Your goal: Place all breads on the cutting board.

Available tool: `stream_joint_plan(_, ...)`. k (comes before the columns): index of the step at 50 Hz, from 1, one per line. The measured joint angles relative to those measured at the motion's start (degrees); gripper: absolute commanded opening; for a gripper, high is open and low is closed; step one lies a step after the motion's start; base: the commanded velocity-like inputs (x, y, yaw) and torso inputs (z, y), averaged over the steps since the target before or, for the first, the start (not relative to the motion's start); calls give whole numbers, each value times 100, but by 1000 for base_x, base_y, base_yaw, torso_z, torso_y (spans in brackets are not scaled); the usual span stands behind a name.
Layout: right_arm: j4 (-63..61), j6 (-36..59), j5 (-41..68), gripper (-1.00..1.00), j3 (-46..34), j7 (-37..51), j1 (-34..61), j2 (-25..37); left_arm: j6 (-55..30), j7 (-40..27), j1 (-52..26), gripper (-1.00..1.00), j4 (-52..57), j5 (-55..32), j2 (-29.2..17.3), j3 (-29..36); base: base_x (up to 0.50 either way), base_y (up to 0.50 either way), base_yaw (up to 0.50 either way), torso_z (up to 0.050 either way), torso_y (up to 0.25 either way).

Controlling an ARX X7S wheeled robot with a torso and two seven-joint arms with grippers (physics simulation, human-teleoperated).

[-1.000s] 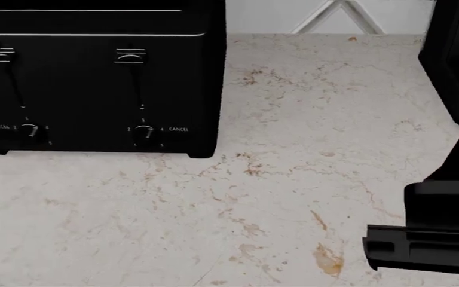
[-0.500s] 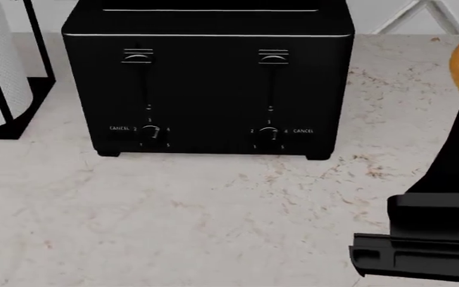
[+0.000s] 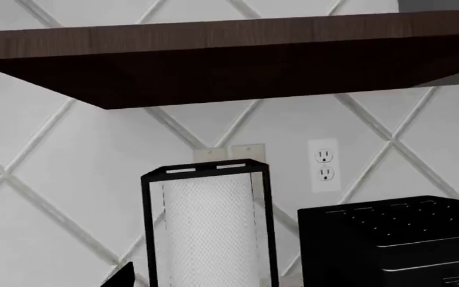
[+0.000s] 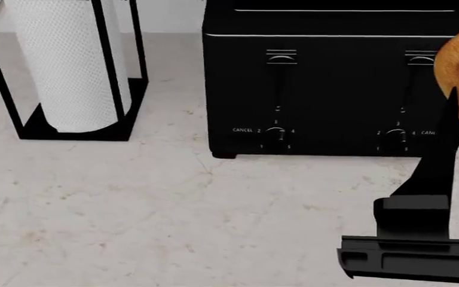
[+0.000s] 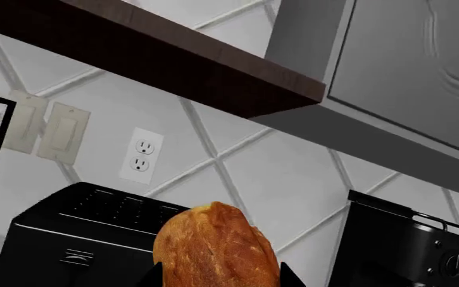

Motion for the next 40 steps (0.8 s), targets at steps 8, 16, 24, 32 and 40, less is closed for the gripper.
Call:
stream_joint_plan(8, 0, 33, -1, -100, -14, 0, 26, -41, 35, -36, 27, 100, 16, -53, -32, -24, 0, 500, 0, 0, 0)
stream_joint_plan(16, -1, -11, 22, -100, -127, 0, 189, -7, 63, -159, -12, 100, 25, -222, -81, -54, 0, 500, 0, 0, 0)
stream_joint_plan(24, -1, -67, 55, -100, -229, 0, 345, 36, 102, -261, -28, 100, 48, -362, -135, -90, 0, 500, 0, 0, 0)
stream_joint_plan(32, -1, -126, 23, -100, -377, 0, 462, 39, 141, -274, 0, 100, 57, -383, -163, -106, 0, 500, 0, 0, 0)
stream_joint_plan(40, -1, -79, 41, -100, -325, 0, 442, -8, 167, -291, 7, 100, 69, -404, -189, -97, 0, 500, 0, 0, 0)
